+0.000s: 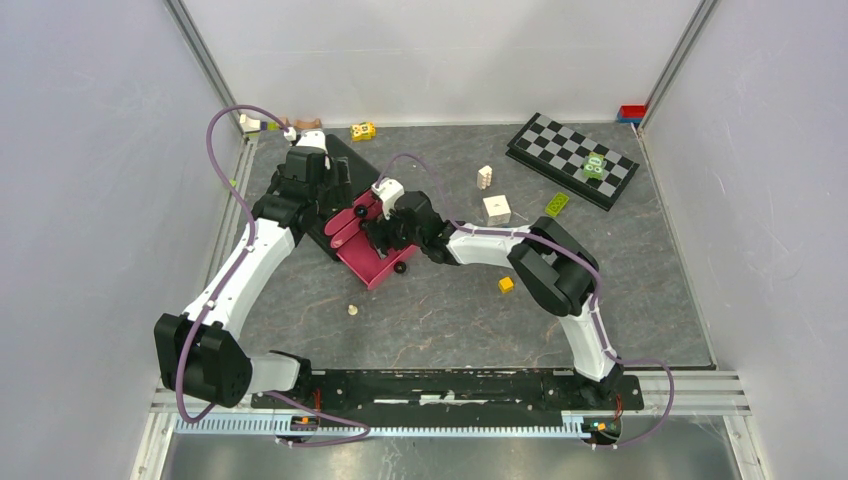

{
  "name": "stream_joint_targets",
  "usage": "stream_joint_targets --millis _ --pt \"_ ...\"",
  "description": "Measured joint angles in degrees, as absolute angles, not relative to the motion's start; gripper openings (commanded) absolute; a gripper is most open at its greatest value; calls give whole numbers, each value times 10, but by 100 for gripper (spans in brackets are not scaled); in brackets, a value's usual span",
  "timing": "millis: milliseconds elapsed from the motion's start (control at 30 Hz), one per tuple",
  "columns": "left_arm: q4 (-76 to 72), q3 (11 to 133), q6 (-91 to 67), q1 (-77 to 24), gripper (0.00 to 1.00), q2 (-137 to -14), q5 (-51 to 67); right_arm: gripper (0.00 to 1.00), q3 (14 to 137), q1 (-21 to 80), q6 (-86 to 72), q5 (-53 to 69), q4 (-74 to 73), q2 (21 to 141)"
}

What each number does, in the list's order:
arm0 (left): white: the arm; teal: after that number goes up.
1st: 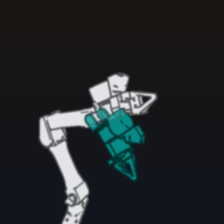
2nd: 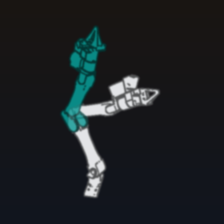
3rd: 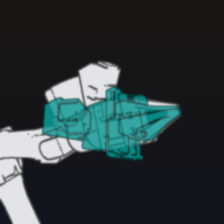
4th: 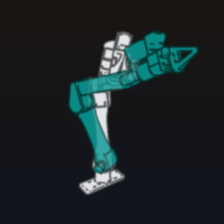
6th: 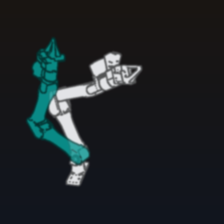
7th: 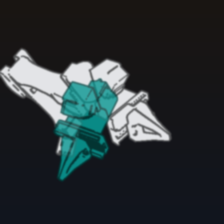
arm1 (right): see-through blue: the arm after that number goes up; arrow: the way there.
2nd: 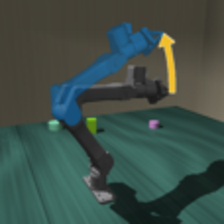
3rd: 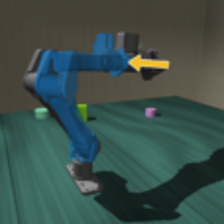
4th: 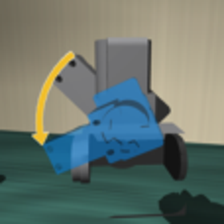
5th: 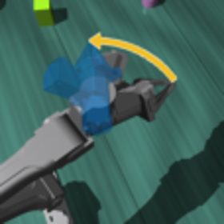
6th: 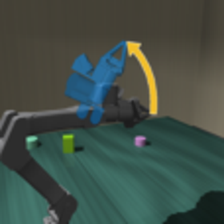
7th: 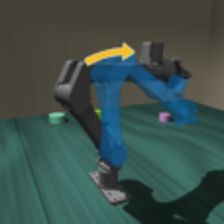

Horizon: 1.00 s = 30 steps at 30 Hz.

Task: Organize the makeup
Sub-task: Place the makeup in the drawer.

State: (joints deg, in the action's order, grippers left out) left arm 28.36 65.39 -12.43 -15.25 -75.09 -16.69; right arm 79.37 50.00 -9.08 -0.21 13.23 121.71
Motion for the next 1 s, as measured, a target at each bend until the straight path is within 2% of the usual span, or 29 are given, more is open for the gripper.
stream_joint_targets --millis 300,767,1000 --pt "284 654 -124 -152 94 -751 -167 94 785 500 -82 -2 96 1189" --pt "284 654 -124 -152 94 -751 -167 93 783 506 -72 -20 -56 1163" --pt "284 654 -124 -152 94 -751 -167 97 778 506 -71 -31 -77 1129"
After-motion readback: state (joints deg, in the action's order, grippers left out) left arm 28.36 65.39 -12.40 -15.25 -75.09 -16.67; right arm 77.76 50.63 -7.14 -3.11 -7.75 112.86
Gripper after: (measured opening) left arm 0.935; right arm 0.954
